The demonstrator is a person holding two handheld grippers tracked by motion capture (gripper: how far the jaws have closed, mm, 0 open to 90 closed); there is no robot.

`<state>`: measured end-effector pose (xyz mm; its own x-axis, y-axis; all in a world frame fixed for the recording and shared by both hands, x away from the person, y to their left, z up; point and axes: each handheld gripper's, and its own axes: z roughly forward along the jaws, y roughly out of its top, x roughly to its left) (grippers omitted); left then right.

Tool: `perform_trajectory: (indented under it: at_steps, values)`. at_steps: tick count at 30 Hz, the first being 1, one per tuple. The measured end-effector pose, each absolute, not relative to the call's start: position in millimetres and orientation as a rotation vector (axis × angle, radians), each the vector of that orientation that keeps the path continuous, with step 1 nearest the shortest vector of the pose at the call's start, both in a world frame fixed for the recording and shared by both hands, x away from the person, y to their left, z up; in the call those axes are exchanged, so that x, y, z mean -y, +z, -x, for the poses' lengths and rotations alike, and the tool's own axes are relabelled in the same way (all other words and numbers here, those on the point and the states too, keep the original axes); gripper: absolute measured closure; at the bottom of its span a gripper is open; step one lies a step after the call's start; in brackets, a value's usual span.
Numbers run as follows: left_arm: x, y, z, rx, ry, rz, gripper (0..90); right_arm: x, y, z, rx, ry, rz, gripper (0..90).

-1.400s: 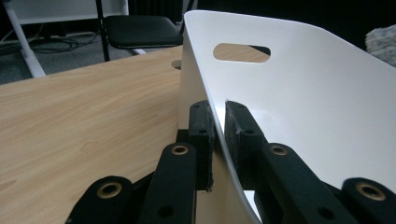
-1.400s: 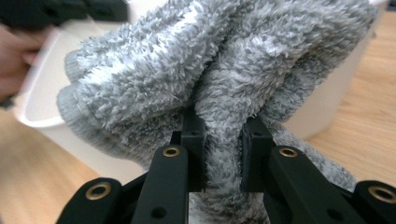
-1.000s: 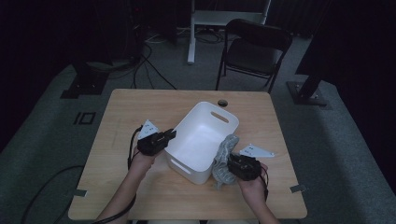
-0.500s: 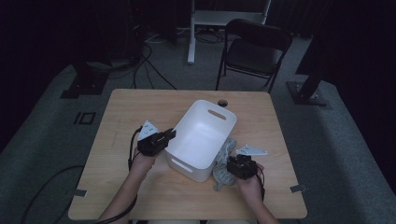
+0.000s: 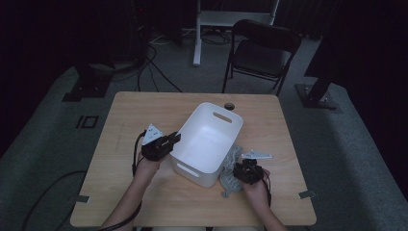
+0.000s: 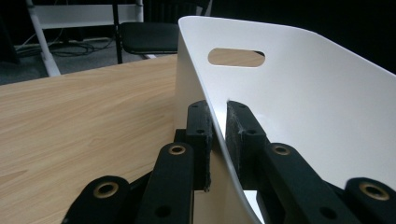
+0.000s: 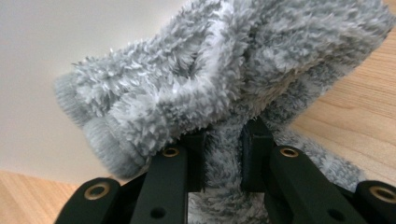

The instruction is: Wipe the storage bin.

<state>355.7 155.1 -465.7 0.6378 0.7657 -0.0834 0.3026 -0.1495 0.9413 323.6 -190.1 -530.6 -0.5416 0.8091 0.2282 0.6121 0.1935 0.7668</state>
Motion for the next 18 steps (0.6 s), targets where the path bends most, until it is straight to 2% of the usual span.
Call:
perform_trajectory:
  at_steps: [13, 18]
  values:
    - [-154, -466, -356, -0.877, 0.503, -1.719, 79.9, 196, -469, -277, -2.169, 1.508, -1.131, 74.9]
    - [-155, -466, -357, -0.867, 0.491, -1.723, 79.8, 182, -472, -273, -2.196, 1.482, -1.088, 74.3]
